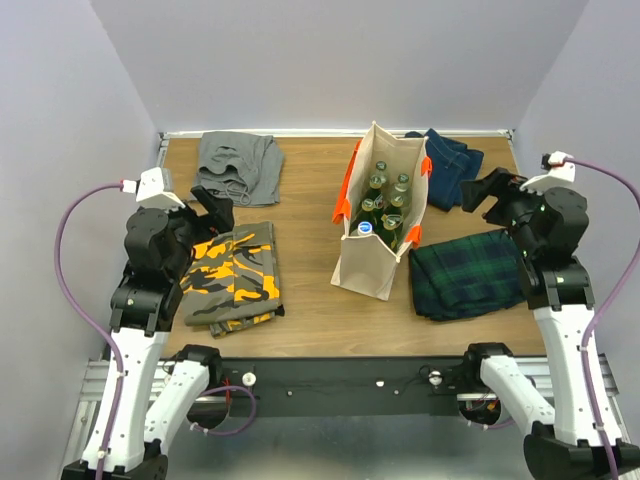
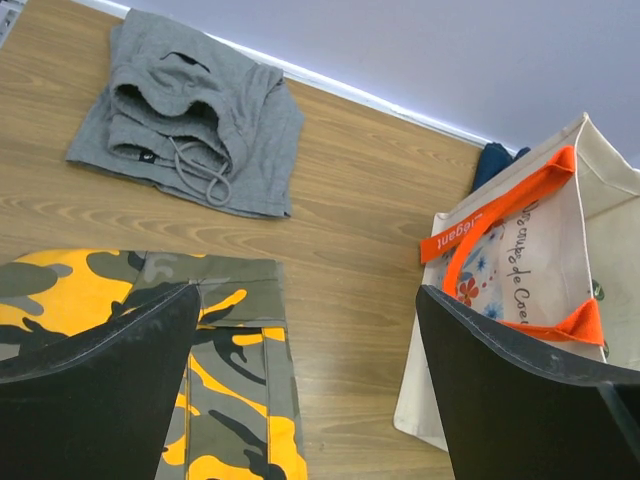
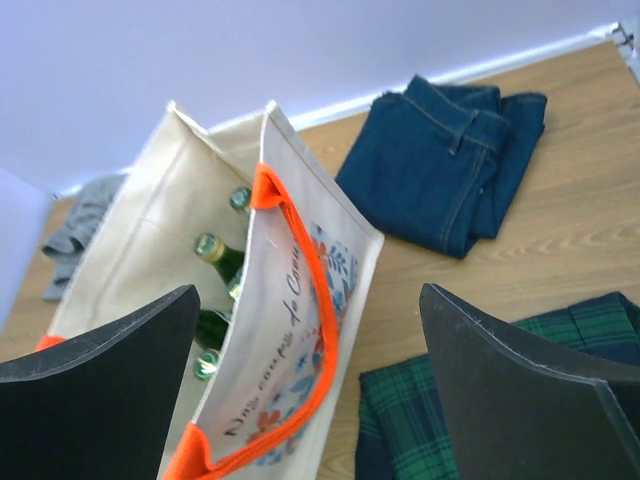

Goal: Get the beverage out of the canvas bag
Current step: Take out the drink from the canvas bag.

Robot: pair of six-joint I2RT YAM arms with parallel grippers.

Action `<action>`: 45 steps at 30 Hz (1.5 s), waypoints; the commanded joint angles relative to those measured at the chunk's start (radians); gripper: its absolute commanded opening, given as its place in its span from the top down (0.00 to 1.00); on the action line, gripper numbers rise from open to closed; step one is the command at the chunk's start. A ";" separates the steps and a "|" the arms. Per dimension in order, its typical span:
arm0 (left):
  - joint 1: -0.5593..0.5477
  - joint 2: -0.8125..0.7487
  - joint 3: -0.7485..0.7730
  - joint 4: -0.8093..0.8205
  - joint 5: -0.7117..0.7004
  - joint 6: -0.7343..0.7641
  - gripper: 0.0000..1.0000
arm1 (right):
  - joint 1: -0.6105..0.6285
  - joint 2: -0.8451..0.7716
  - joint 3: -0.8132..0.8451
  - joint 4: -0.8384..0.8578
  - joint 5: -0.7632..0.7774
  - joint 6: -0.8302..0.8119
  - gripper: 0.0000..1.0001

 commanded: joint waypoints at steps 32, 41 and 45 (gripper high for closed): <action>-0.051 0.182 0.061 0.267 0.404 -0.210 0.01 | 0.001 0.183 0.213 -0.131 -0.239 0.068 0.00; -0.411 0.362 0.237 0.000 -0.143 -0.073 0.01 | 0.001 0.237 0.268 -0.157 -0.243 -0.005 0.00; -0.472 0.439 0.322 -0.055 -0.229 -0.043 0.01 | 0.001 0.293 0.322 -0.184 -0.219 -0.025 0.00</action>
